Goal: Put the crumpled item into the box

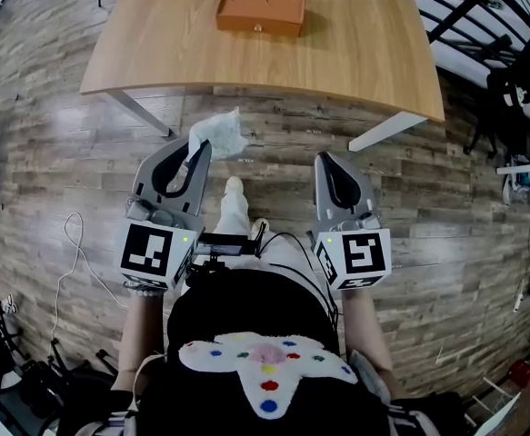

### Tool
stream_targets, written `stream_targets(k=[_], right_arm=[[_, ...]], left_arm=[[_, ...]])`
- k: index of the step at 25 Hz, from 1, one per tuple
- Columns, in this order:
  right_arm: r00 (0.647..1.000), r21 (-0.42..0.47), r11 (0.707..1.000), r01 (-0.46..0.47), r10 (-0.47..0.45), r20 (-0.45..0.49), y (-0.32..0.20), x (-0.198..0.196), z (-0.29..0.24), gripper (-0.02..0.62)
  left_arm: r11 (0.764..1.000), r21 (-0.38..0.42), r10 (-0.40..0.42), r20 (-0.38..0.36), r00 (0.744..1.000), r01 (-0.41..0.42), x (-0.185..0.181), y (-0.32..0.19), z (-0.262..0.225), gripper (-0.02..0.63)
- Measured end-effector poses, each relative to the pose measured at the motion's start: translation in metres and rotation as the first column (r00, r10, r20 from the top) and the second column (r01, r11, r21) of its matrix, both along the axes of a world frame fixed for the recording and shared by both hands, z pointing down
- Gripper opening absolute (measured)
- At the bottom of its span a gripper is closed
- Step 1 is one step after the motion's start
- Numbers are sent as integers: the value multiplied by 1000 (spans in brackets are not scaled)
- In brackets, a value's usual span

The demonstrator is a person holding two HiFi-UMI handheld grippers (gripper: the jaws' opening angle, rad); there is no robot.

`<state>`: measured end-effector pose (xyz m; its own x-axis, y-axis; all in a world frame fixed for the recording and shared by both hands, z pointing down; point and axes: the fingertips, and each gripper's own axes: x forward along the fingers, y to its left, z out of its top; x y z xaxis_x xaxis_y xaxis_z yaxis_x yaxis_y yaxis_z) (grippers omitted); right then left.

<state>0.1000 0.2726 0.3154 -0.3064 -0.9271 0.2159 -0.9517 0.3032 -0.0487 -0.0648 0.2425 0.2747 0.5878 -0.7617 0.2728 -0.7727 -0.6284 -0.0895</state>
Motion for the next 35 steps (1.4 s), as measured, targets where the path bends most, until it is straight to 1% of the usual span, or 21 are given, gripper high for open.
stream_targets(k=[4,10,14,19,21,24,28,35], right_arm=[[1000,7,1000,15,-16,14,-9,-7,2,9],[1000,9,1000,5,-5,-1,-38,-15,2,9],[1000,2,1000,1,-1,0,-56,-17,2,9],[1000,-12,1000,-9,9,-10,-94,-18,8,9],[1000,-13,1000,-14,14,-12,-112,-18,10,9],[1000,-11,1000,-21,21,-14,-137,-19,9,9],[999,-7,999,-32,32,-20,-168,-24,2,9],[998,3,998,-61,61,-29,-224,-25,-6,9]], left_arm=[[1000,-10,-6,36,999,7,-5,-6,6,41],[1000,19,-9,1,1000,9,-11,-34,3,41],[1000,11,-8,0,1000,8,-14,-53,4,41],[1000,-6,7,9,1000,-7,-16,-92,14,41],[1000,-9,14,-2,1000,-14,-14,-111,17,41],[999,4,35,0,999,-35,-13,-138,18,41],[999,-2,47,-22,999,-48,-13,-172,14,41],[997,19,79,-14,997,-79,-11,-233,6,41]])
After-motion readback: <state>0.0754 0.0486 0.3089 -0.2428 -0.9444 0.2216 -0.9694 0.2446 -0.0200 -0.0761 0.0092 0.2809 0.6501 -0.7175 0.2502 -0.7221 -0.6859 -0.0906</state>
